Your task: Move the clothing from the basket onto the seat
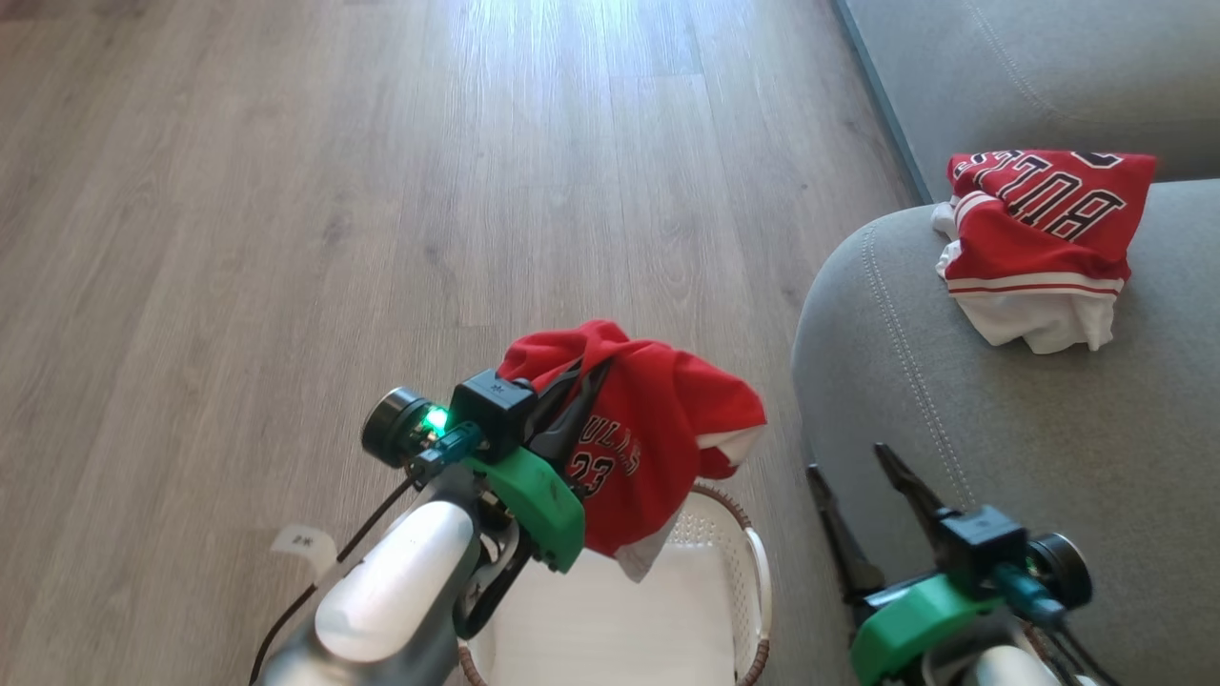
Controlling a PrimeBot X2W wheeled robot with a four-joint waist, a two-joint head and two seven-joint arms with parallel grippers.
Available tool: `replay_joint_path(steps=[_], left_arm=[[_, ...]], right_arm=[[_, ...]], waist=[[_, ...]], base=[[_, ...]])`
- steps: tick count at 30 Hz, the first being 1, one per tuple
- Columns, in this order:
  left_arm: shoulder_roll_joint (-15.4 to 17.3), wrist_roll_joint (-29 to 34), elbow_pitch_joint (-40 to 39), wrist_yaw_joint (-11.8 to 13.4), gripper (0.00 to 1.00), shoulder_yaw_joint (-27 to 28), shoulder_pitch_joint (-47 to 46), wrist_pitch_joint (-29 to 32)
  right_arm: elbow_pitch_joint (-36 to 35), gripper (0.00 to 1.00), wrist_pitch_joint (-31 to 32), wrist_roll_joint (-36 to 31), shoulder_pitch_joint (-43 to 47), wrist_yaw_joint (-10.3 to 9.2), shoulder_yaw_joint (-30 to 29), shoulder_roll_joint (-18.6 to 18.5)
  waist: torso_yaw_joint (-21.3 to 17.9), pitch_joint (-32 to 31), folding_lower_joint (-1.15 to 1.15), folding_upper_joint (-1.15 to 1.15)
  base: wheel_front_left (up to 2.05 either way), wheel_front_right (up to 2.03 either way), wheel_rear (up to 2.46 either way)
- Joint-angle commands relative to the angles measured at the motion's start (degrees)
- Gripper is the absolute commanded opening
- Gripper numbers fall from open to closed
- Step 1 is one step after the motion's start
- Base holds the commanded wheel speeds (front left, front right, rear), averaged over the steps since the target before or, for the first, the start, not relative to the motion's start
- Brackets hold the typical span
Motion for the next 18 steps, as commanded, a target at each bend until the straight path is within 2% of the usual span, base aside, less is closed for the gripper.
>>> replay_joint_path(steps=[1,8,18], left_arm=[[0.87,-0.27,-2.90,0.29,0.00,2.00,-3.72,0.09],[-0.14,-0.03,-5.78,0.53,0.00,0.96,-5.08,0.31],[-0.65,0.24,-8.34,0.45,0.00,-0.52,-5.79,0.47]], right_arm=[[-1.89,1.00,0.23,-1.97,-3.47,-0.02,2.31,0.14],[0.86,1.00,1.02,-6.17,-8.83,-0.02,6.01,0.14],[7.78,1.00,0.19,-6.17,-16.85,-0.02,12.62,-1.53]], waist=[[0.15,0.19,0.01,0.00],[0.46,0.77,0.01,0.00],[0.82,1.48,0.01,0.00]], base=[[0.00,0.00,0.00],[0.00,0.00,0.00],[0.00,0.00,0.00]])
